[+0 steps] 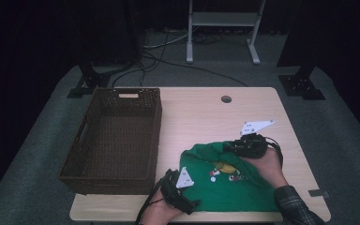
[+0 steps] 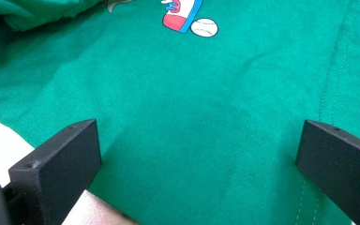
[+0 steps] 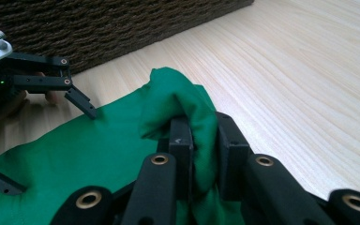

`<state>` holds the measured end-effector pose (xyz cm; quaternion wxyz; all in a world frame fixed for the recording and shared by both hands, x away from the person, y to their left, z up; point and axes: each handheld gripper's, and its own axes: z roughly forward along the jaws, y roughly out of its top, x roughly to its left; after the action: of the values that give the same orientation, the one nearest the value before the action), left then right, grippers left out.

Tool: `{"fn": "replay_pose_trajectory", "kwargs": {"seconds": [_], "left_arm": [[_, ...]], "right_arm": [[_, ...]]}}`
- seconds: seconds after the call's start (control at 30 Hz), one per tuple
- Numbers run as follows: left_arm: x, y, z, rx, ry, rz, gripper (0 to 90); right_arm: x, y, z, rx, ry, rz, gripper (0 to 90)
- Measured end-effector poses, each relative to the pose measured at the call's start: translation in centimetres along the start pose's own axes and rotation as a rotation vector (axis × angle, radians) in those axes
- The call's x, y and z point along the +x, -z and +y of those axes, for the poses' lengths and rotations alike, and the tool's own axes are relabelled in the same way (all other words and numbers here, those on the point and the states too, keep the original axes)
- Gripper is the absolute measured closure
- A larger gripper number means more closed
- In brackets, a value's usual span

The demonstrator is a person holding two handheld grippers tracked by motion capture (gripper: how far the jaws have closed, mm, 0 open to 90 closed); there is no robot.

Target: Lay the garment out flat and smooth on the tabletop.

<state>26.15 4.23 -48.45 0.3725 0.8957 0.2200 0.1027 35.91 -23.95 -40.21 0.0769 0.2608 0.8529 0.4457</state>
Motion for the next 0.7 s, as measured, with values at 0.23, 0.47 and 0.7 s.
{"fn": "replay_pose_trajectory", "kwargs": {"seconds": [0.23,0.47,0.7], "left_arm": [[0.0,0.0,0.0,0.000,0.000,0.000,0.0],[0.0,0.0,0.0,0.000,0.000,0.000,0.0],[0.0,0.0,0.0,0.001,0.000,0.000,0.0]], "right_arm": [[-0.4,0.0,0.2,0.000,-0.006,-0.007,80.5],[-0.8,-0.1,0.3,0.004,-0.013,-0.016,80.5],[-1.3,-0.2,0.4,0.005,-0.024,-0.021,80.5]]}}
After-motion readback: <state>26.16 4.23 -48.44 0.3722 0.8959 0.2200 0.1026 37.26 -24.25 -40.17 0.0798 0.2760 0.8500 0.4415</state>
